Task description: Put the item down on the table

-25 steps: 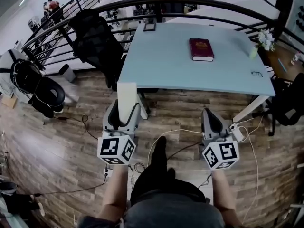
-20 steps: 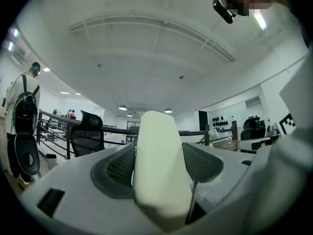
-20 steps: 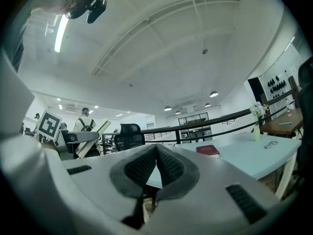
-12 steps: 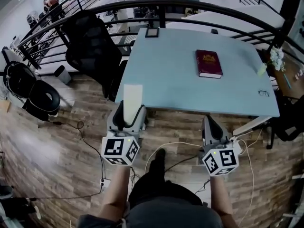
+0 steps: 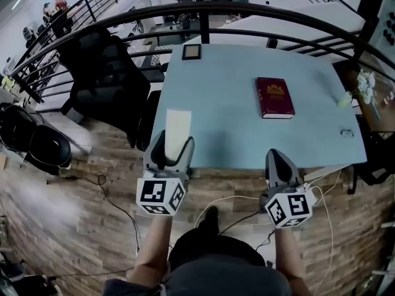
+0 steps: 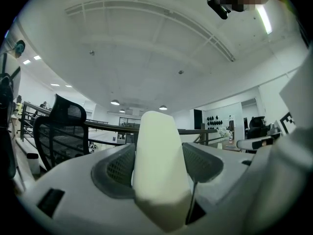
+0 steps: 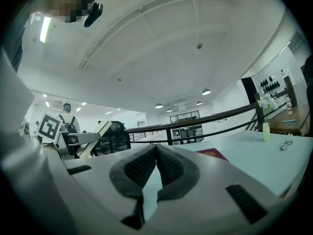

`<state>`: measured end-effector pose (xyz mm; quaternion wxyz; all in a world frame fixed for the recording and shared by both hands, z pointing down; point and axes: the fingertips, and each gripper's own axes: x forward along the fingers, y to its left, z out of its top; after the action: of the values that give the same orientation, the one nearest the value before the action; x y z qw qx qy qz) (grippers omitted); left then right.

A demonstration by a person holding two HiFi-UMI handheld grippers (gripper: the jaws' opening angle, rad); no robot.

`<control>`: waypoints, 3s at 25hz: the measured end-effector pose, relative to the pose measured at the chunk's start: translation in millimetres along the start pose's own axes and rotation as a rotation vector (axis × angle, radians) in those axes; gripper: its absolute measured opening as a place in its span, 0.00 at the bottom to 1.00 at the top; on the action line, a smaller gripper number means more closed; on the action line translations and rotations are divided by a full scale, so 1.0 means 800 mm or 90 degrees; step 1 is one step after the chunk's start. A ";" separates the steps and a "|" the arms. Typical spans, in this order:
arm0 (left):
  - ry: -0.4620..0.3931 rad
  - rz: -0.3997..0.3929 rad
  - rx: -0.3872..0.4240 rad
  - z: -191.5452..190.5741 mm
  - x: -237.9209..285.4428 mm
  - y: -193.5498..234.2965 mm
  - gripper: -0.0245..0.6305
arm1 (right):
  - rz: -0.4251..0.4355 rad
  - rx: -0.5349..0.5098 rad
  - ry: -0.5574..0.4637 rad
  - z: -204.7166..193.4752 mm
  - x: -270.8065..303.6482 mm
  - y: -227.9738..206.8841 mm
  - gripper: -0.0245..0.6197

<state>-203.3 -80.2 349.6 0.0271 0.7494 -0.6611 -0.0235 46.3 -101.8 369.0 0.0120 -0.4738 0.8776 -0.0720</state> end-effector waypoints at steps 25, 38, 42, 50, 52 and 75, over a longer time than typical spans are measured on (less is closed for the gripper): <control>0.060 -0.085 0.013 -0.041 0.158 -0.002 0.51 | -0.080 0.016 -0.004 0.004 0.078 -0.070 0.04; 0.118 -0.151 0.032 -0.091 0.272 -0.052 0.50 | -0.114 0.009 -0.006 0.014 0.107 -0.130 0.04; 0.149 -0.164 0.040 -0.117 0.297 -0.064 0.50 | -0.120 0.014 0.000 0.009 0.112 -0.138 0.04; 0.218 -0.178 0.052 -0.171 0.327 -0.078 0.51 | -0.125 0.013 0.005 0.009 0.117 -0.148 0.04; 0.233 -0.182 0.055 -0.184 0.334 -0.084 0.50 | -0.126 0.012 0.007 0.008 0.117 -0.151 0.04; 0.391 -0.187 0.113 -0.300 0.365 -0.105 0.50 | -0.126 0.025 0.020 -0.003 0.125 -0.168 0.04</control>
<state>-66.8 -357.6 583.1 0.1561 0.8079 -0.5069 0.2569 102.6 -257.5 394.9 0.0002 -0.5566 0.8251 -0.0974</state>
